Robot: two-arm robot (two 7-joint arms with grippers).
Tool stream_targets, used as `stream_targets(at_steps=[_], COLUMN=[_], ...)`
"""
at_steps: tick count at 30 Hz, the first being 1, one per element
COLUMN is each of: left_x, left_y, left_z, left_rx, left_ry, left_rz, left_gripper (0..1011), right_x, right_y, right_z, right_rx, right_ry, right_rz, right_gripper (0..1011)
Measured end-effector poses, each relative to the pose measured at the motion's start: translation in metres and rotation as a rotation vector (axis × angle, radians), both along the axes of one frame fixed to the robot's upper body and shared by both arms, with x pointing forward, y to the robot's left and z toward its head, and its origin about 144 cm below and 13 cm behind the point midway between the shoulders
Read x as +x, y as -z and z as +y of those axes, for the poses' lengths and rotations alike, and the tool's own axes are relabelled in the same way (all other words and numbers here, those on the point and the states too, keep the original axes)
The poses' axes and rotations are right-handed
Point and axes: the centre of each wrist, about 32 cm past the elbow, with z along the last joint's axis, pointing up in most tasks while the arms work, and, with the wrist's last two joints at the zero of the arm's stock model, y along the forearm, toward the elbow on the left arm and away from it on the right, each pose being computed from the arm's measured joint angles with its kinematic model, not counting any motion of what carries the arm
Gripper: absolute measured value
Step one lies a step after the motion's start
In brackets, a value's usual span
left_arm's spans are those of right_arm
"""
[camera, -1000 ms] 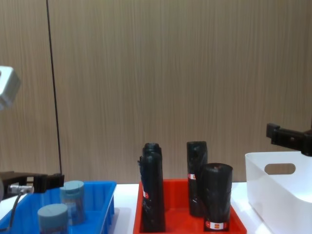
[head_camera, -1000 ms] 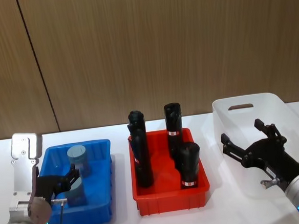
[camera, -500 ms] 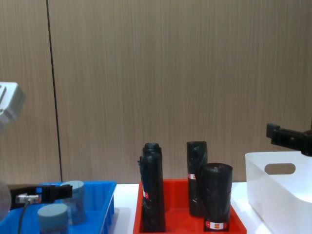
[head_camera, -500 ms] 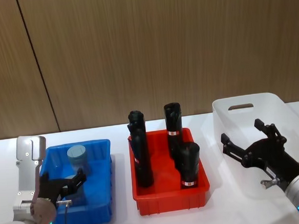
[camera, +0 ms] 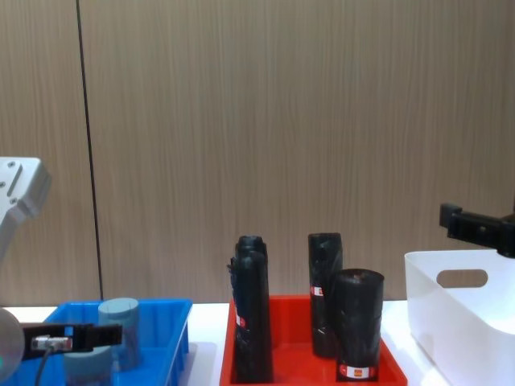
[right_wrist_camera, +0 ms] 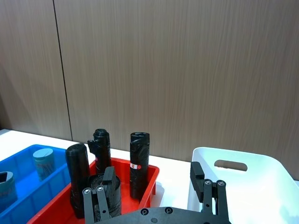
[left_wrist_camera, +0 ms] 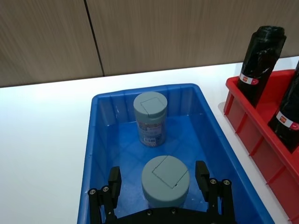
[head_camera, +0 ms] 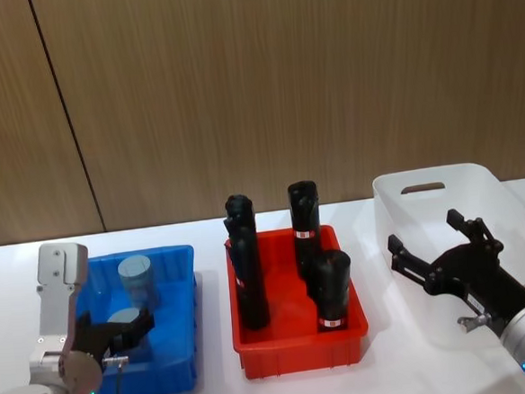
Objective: Pick the cotton swabs from the blue box and place them into the white box.
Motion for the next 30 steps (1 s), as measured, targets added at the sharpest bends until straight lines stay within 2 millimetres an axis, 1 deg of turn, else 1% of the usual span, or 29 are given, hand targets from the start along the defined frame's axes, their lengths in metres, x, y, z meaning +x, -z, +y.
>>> stream_targets(at_steps=[13, 29, 30], left_x=[0.007, 0.016, 0.016], left_y=[0.004, 0.011, 0.011], left_z=[0.003, 0.005, 0.005], left_rx=[0.019, -0.003, -0.003], left_ry=[0.004, 0.048, 0.048], left_rz=[0.04, 0.052, 0.052], left_gripper=[1004, 1004, 993], right_x=[0.0, 0.0, 0.0], right_y=[0.0, 0.0, 0.0], right_z=[0.0, 0.0, 0.0], right_rx=[0.0, 0.0, 0.0], right_ry=[0.0, 0.0, 0.0], right_rz=[0.0, 0.0, 0.0], right_gripper=[1001, 1001, 1002])
